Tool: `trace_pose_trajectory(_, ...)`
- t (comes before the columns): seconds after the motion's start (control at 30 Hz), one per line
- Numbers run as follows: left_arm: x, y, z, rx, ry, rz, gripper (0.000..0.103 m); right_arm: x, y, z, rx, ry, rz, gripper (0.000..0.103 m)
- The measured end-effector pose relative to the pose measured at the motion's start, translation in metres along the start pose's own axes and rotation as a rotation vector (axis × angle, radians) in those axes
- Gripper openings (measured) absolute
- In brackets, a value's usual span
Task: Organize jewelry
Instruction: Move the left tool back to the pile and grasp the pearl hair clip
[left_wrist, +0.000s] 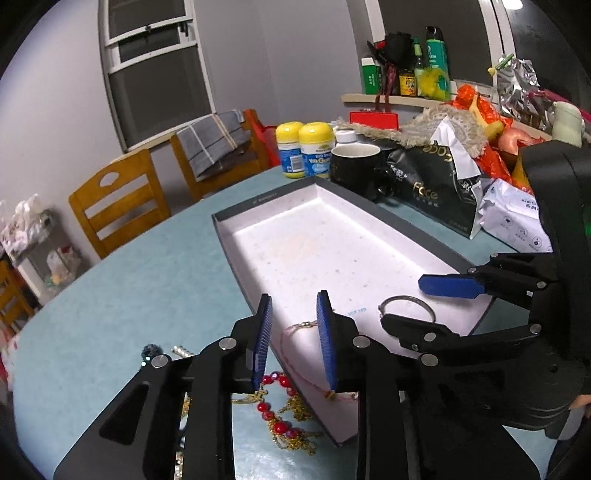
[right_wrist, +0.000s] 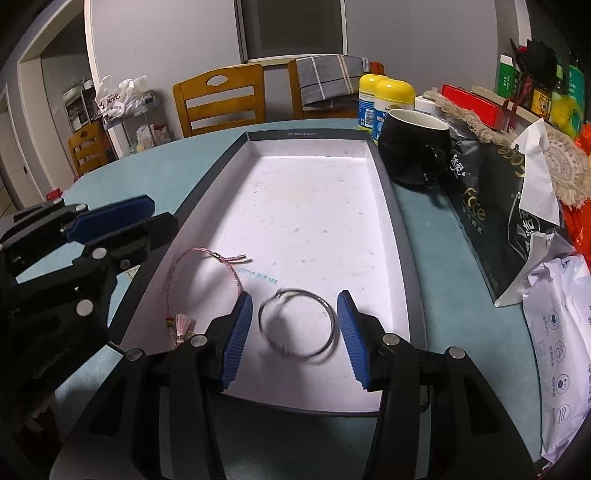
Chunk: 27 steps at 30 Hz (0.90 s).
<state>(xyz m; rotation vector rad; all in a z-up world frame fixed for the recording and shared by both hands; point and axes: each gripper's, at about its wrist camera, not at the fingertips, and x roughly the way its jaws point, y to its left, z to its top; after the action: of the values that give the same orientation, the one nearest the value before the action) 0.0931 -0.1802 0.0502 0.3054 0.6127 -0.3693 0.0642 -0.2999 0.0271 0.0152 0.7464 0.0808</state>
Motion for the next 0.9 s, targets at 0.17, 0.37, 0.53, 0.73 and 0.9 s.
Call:
trace_pose_trajectory(0.17,-0.012,0.013,0.004,0.001,-0.026,0.017,0.040,-0.003,0.000,0.000,-0.004,-0.015,0.003,0.049)
trace_pose_trajectory(0.37,-0.038,0.052,0.004,-0.060,-0.052,0.022,0.053,-0.018,0.004,0.004,-0.006,-0.089,0.050,0.061)
trace_pose_trajectory(0.53,-0.055,0.089,-0.015,-0.117,-0.032,0.037,0.059,-0.031,0.014,0.005,-0.025,-0.152,0.123,0.065)
trace_pose_trajectory(0.73,-0.052,0.115,-0.059,-0.107,0.090,0.033,0.059,-0.032,0.025,0.004,-0.053,-0.159,0.128,0.065)
trace_pose_trajectory(0.9,-0.035,0.116,-0.087,-0.103,0.183,-0.028,0.059,-0.029,0.030,0.001,-0.070,-0.148,0.121,0.065)
